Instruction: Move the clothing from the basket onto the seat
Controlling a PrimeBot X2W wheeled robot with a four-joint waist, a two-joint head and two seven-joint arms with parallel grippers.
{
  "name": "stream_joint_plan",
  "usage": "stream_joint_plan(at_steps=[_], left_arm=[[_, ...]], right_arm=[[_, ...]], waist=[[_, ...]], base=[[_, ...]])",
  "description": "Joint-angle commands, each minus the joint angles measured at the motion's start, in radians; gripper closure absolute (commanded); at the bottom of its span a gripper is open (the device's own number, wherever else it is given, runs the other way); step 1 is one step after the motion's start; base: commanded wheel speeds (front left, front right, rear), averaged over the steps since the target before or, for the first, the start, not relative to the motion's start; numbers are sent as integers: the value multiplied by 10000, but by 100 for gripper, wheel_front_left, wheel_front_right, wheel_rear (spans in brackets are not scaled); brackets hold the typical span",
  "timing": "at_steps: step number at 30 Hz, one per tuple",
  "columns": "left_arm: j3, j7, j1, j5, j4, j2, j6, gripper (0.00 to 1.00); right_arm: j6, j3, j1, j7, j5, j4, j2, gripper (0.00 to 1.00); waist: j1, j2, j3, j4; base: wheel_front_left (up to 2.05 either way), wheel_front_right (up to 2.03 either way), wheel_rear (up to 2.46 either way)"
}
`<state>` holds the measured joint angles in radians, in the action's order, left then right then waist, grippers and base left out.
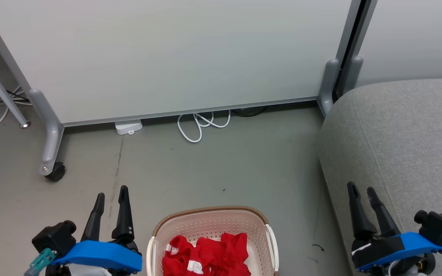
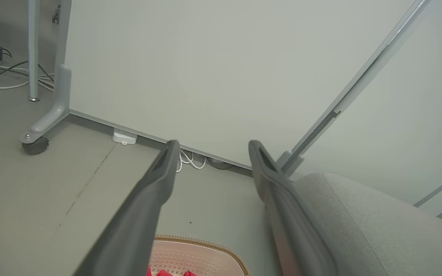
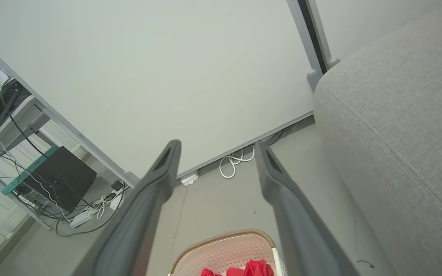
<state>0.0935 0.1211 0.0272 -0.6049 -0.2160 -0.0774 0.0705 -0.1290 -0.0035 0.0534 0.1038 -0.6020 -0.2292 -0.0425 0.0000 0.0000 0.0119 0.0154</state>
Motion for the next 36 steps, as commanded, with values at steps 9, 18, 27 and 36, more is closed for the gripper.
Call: stream_joint_plan(at_steps=[9,18,27,36], left_arm=[[355,362,132,1340,-183,-113,-122,0],[474,587,57,2174,-220,-150,-262,0],[550,771,-26,2705,-251,-129,-192,0],[603,961,-102,3244,-357,-47,-174,0]], right_arm=[[-18,33,48,251,1454,246,-77,0],[-20,-30,-34,204,2377,267,-85,0],[-22,-82,-53,278,3147,265,-90,0],[-24,-99,-114,433,3807,263,-95,0]], waist=[[0,0,-9,20],[0,0,-14,27],[0,0,-10,17],[0,0,-18,6]], base=[[0,0,0],[0,0,0],[0,0,0],[0,0,0]])
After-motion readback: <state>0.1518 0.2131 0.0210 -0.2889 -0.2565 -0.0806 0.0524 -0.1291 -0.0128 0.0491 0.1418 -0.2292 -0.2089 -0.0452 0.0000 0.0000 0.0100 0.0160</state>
